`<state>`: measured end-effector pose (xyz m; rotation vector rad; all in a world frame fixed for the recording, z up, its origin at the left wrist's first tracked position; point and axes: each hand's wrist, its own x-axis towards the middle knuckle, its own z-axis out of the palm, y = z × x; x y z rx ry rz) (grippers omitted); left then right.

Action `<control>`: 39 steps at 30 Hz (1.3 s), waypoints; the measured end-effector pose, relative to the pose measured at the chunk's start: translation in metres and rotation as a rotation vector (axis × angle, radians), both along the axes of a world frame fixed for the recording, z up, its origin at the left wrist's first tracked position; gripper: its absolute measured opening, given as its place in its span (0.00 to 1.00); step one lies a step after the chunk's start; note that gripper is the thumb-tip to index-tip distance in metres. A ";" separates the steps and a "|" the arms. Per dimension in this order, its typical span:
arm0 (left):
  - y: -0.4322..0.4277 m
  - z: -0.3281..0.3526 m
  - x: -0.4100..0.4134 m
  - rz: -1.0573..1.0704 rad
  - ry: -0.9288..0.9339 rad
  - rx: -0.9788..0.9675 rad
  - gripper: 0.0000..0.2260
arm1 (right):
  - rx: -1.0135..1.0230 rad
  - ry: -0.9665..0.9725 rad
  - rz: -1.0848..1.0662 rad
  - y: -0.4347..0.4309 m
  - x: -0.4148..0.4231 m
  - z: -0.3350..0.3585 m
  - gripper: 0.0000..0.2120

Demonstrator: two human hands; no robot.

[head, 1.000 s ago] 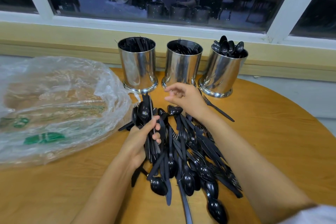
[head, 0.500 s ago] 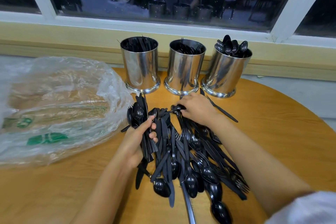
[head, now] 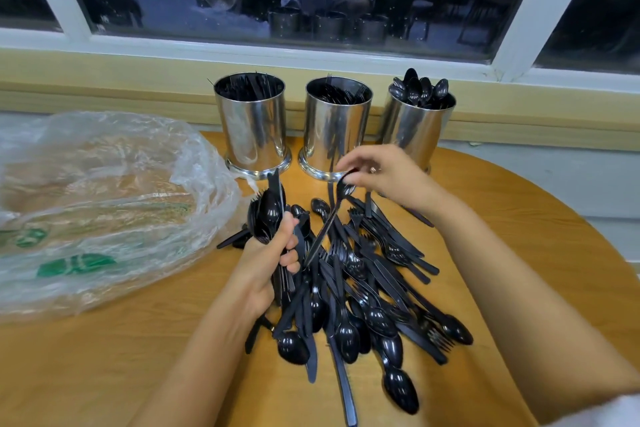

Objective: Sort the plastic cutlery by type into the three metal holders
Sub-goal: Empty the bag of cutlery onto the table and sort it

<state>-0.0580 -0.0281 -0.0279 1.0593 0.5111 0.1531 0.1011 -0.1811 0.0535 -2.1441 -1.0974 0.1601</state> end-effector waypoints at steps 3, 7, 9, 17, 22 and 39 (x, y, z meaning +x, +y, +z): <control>-0.012 0.008 0.000 -0.119 0.057 0.091 0.22 | 0.004 0.075 0.092 0.018 -0.022 -0.006 0.08; -0.016 0.007 -0.001 -0.184 0.019 0.069 0.16 | 0.109 0.085 0.088 0.037 -0.040 -0.015 0.08; -0.012 0.005 -0.002 -0.137 0.006 0.022 0.10 | 0.188 0.118 0.032 0.039 -0.039 -0.019 0.09; 0.011 -0.004 -0.008 0.006 0.015 -0.113 0.09 | -0.236 0.134 -0.387 0.023 -0.013 -0.067 0.06; 0.007 -0.004 -0.006 -0.020 0.034 -0.130 0.06 | -0.324 0.111 -0.475 0.036 -0.012 -0.087 0.17; -0.002 0.000 -0.006 0.075 0.024 -0.061 0.19 | 0.588 0.613 -0.447 0.006 -0.050 -0.014 0.04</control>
